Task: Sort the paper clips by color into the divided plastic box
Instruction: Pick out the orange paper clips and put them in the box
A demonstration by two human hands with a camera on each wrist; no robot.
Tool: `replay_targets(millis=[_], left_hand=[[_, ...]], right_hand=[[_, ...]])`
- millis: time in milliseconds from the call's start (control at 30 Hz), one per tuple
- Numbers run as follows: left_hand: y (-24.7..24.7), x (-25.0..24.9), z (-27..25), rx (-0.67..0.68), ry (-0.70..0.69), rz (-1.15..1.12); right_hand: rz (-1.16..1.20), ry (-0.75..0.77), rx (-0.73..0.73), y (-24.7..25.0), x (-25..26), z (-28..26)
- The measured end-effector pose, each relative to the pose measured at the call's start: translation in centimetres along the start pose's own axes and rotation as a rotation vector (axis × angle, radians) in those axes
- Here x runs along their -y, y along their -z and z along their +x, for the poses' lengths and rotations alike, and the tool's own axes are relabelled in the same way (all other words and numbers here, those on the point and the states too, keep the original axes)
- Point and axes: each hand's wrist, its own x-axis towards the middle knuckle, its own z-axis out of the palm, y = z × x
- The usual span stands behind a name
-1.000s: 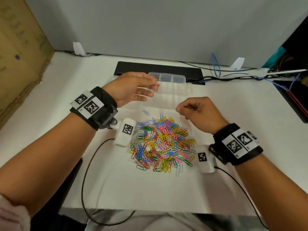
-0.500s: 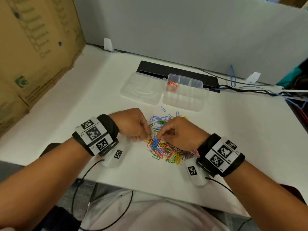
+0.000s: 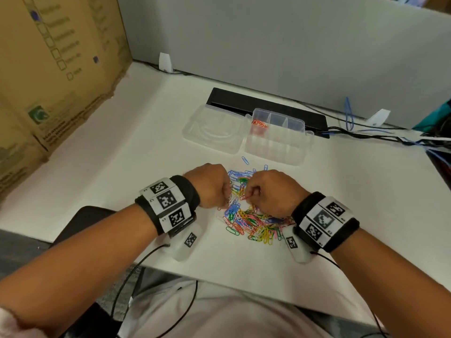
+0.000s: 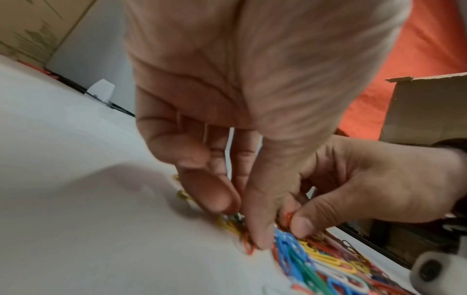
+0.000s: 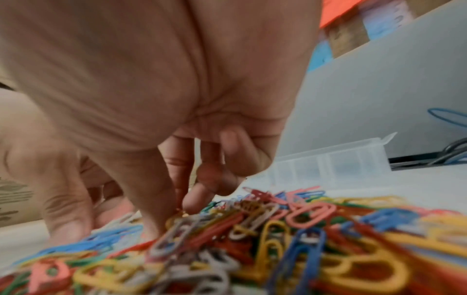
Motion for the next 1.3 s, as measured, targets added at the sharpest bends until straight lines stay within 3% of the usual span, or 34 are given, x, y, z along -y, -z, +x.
replay_targets(millis=[133, 300, 433, 633, 800, 967, 1133, 1300], left_hand=[[-0.1, -0.1, 0.1, -0.002, -0.042, 0.081], [-0.3, 0.1, 0.3, -0.054, -0.088, 0.098], [0.2, 0.7, 0.4, -0.022, -0.089, -0.104], [1.0, 1.1, 0.6, 0.045, 0.075, -0.503], [0.8, 0.1, 0.2, 0.056, -0.083, -0.249], [0.6, -0.3, 0.1, 0.020, -0.092, -0.049], [0.5, 0.3, 0.3, 0.000, -0.041, 0.010], [0.8, 0.9, 0.3, 0.017, -0.035, -0.057]], right_hand=[[0.090, 0.004, -0.091, 0.5, -0.6, -0.7], [0.153, 0.114, 0.032, -0.2, 1.2, -1.1], [0.159, 0.109, 0.019, -0.3, 1.3, -0.7], [0.134, -0.020, -0.136, 1.7, -1.2, -0.4], [0.151, 0.020, -0.105, 1.8, -0.9, 0.3], [0.058, 0.092, -0.019, 1.3, 0.0, 2.0], [-0.007, 0.094, 0.043, 1.3, 0.1, 2.9], [0.013, 0.078, -0.014, 1.5, -0.7, 2.5]])
